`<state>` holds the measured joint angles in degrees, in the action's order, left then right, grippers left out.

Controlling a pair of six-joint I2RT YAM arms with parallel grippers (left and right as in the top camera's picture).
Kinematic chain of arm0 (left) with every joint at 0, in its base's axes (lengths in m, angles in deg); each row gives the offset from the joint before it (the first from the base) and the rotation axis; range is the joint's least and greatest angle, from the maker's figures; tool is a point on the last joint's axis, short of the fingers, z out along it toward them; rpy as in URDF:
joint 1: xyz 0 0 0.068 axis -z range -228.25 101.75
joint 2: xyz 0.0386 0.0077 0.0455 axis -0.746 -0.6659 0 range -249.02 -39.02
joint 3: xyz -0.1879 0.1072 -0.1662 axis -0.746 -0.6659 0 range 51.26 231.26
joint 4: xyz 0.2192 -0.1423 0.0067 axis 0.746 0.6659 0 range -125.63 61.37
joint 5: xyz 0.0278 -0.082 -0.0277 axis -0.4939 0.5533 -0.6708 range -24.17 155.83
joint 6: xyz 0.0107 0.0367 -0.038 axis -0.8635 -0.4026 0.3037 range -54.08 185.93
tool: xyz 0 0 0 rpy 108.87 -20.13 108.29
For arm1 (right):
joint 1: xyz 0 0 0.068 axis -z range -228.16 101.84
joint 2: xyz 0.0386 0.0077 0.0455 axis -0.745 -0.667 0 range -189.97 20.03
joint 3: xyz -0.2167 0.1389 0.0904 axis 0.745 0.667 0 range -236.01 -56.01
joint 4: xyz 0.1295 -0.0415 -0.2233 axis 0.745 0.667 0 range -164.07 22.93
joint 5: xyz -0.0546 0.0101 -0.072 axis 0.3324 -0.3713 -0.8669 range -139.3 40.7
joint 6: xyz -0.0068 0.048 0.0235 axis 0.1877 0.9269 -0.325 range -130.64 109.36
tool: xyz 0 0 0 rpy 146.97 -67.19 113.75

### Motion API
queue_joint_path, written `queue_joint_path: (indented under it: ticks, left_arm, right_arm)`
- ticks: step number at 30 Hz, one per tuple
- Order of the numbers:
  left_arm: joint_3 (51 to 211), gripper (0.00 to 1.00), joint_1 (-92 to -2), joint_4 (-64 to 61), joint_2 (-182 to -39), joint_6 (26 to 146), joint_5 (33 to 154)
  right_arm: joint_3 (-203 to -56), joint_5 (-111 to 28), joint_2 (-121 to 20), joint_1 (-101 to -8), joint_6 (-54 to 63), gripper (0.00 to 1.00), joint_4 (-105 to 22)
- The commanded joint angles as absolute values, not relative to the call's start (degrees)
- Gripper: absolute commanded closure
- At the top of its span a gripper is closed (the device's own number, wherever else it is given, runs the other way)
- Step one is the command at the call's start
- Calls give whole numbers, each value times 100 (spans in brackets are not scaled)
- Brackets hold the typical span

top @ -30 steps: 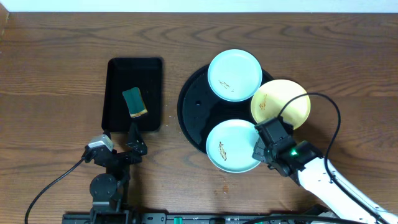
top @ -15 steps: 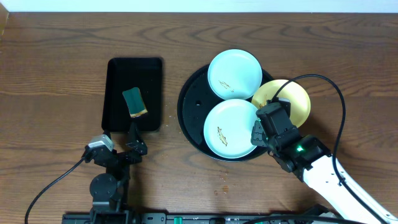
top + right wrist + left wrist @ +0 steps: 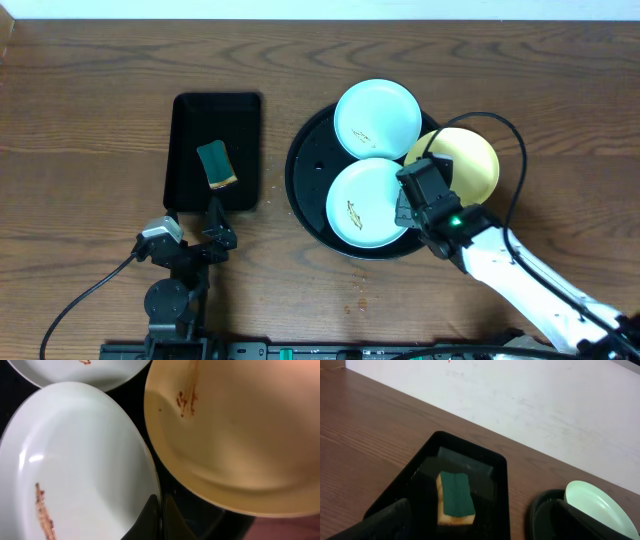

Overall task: Clean dirty plates on tray and stack at the side
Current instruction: 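Grip the lower pale green plate's rim with the right gripper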

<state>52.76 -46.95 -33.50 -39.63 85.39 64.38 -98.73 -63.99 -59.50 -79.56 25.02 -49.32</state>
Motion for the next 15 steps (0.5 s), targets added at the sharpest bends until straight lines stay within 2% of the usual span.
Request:
queue_joint_path:
  ticks: [1,15]
  left_arm:
    - [5149,12,-4677,-3158,-3932,8502,6390]
    - [5149,11,-4677,-3158,-3932,8502,6390]
  right_arm:
    - [-9846,-6651,-6064,-7919,2249,99,-5059]
    - [-9820,-6858,-6151,-7914,2251,99,-5059]
